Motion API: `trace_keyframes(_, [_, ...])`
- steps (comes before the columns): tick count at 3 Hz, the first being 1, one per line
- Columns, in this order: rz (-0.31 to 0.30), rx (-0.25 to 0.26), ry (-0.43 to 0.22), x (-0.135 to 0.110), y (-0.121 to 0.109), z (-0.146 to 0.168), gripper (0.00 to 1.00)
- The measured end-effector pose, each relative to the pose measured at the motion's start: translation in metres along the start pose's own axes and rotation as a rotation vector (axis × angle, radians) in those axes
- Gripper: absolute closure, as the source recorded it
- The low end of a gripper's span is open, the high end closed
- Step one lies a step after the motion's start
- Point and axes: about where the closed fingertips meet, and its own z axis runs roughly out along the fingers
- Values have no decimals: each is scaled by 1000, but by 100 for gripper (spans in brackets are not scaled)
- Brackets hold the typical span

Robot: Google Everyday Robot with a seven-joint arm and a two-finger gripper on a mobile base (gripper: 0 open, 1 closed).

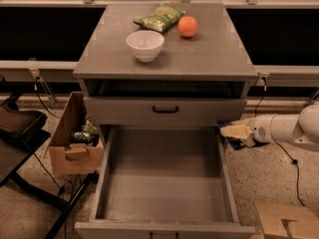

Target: Place rxbar blueberry into middle drawer

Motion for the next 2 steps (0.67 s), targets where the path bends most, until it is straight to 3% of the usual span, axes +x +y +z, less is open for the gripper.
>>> trace_keyframes(1, [90, -111, 47, 45, 11, 46, 100])
trace_keyframes(2, [176, -285, 114, 90, 49, 89, 100])
